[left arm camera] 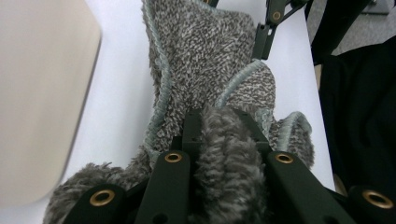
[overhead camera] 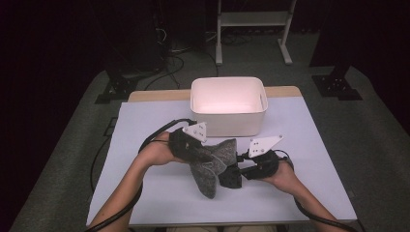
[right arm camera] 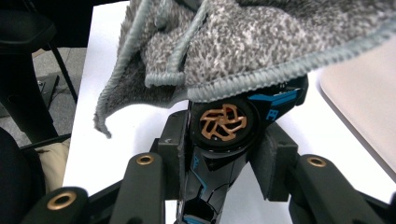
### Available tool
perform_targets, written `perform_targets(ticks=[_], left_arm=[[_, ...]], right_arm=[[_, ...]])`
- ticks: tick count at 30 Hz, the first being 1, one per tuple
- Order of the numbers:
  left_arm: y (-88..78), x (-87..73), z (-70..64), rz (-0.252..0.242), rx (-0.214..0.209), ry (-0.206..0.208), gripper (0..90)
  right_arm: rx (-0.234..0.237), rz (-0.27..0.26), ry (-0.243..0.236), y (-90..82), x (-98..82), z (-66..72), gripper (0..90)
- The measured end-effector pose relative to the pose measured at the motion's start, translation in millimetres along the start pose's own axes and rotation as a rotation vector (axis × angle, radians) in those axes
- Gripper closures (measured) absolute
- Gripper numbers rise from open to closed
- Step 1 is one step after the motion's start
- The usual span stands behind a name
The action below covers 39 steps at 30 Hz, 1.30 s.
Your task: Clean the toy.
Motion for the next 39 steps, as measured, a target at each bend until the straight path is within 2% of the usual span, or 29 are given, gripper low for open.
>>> perform_targets(ticks=[1,4,7,10,11,13,15,18,21,24,29,34,37,39], left_arm=[[-1.5,1.0,0.6,-0.012,0.004,0.004,77.3],[-9.1,11.6,-2.5,-0.068,-0.021,0.011,77.8],[-12.1,29.8,-5.5,-0.084,-0.024,0.048,77.8],[-7.7,48.1,-8.2,-0.080,-0.042,0.073,77.8],[-3.4,51.9,-8.9,-0.062,-0.043,0.081,77.8],[3.1,56.0,-8.5,-0.035,-0.042,0.092,77.8],[4.6,57.6,-8.4,-0.040,-0.052,0.083,77.7],[5.0,55.4,-9.6,-0.043,-0.060,0.083,77.7],[-0.5,49.8,-8.0,-0.039,-0.045,0.079,77.7],[-4.7,34.2,-5.1,-0.023,-0.037,0.053,77.7],[-0.3,8.5,-5.2,-0.017,-0.048,0.006,77.6],[-5.7,-7.2,-7.0,-0.075,-0.064,-0.021,77.7],[-19.3,-3.8,-14.3,-0.168,-0.093,-0.018,77.9],[-25.4,2.0,-19.2,-0.179,-0.090,0.006,77.9]], right_arm=[[0.000,0.003,-0.002,0.2,0.4,0.2,58.8],[0.005,0.004,0.001,0.4,0.5,0.1,58.8],[0.004,0.001,-0.002,1.2,1.1,0.1,58.8],[-0.002,0.003,-0.009,1.5,1.6,1.0,58.8],[-0.004,0.003,-0.010,1.1,1.3,1.2,58.8],[-0.003,0.001,-0.003,0.1,0.0,0.7,58.8],[0.005,-0.007,0.010,-1.2,-2.5,-0.8,58.8],[0.011,-0.012,0.014,-2.2,-4.8,-1.7,58.8],[0.011,-0.011,0.013,-2.0,-4.5,-2.0,58.8],[0.013,-0.011,0.018,-2.7,-5.5,-2.2,58.8],[0.011,-0.007,0.018,-2.6,-5.4,-2.1,58.7],[0.007,-0.005,0.015,-2.3,-5.0,-1.7,58.6],[0.007,0.000,0.013,-1.4,-3.7,-1.6,58.7],[0.014,-0.003,0.022,-1.2,-4.0,-2.9,58.6]])
Point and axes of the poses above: each handheld gripper's, and its own axes: y roughly forward along the jaws, x roughly out of its top, z roughly to its left, the point moved 8 cm from there along y, roughly forward along the jaws, and after that the axes turned 13 degrees about z, right-handed, at the moved point
